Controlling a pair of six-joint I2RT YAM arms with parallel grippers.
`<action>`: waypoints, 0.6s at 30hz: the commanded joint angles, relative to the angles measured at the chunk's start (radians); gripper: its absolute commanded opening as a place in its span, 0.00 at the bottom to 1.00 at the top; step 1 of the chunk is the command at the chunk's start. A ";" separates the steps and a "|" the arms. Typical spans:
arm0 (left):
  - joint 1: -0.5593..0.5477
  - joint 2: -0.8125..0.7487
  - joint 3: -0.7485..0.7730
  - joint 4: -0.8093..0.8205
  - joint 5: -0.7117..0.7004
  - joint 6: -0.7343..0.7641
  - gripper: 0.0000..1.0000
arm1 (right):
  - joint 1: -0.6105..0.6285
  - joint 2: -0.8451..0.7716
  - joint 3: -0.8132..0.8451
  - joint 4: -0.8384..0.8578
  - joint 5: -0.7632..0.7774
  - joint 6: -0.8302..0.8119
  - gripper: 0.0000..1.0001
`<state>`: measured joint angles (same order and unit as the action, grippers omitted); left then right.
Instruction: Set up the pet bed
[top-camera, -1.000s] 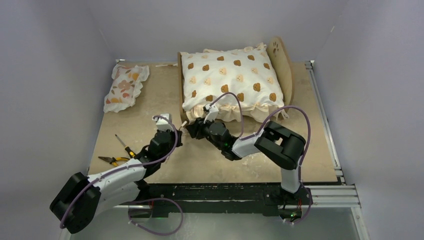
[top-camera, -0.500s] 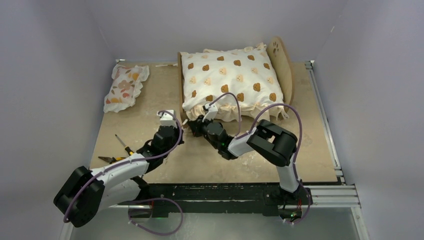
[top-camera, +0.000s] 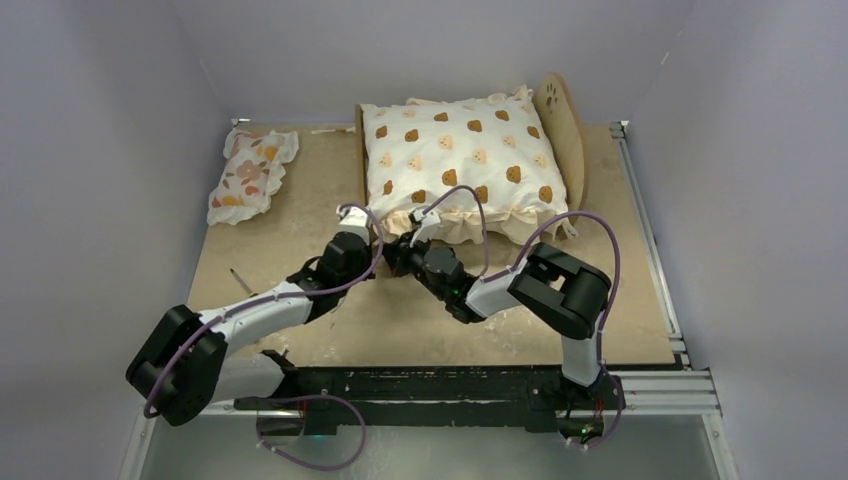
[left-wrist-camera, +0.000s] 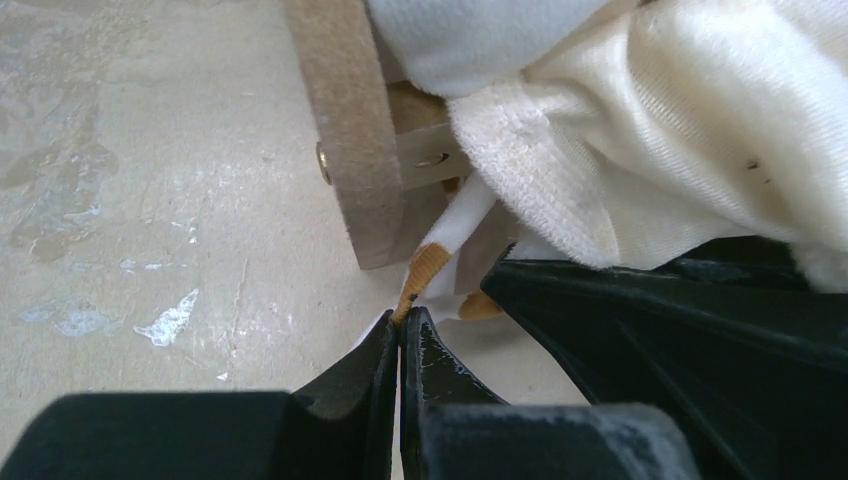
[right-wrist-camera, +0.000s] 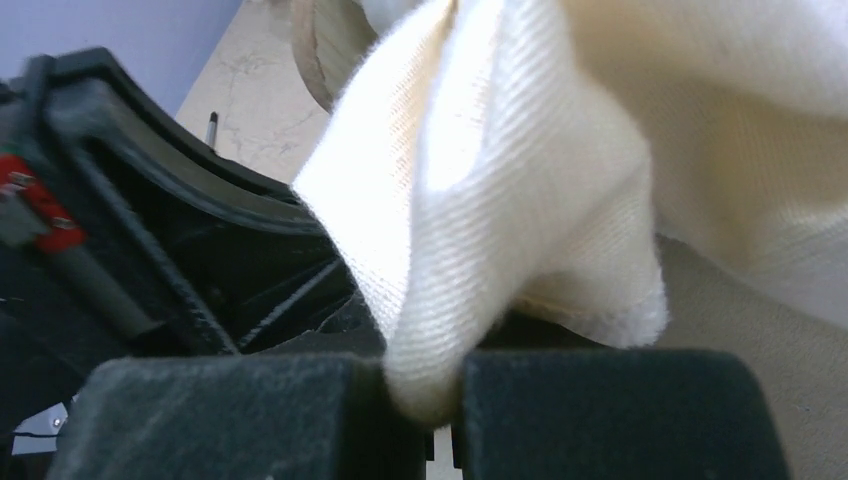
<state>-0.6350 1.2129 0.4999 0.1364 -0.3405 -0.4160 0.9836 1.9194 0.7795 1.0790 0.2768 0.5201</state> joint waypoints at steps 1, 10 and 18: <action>0.006 0.033 0.046 -0.036 0.054 0.045 0.00 | 0.003 -0.050 -0.008 0.056 -0.025 -0.045 0.00; 0.006 0.111 0.060 0.042 0.145 0.110 0.00 | 0.003 -0.051 0.021 -0.011 -0.059 -0.062 0.10; 0.006 0.176 0.069 0.099 0.177 0.128 0.00 | 0.003 -0.198 -0.010 -0.250 0.030 0.026 0.49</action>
<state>-0.6350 1.3670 0.5274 0.1593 -0.2028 -0.3168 0.9802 1.8454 0.7784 0.9382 0.2588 0.4950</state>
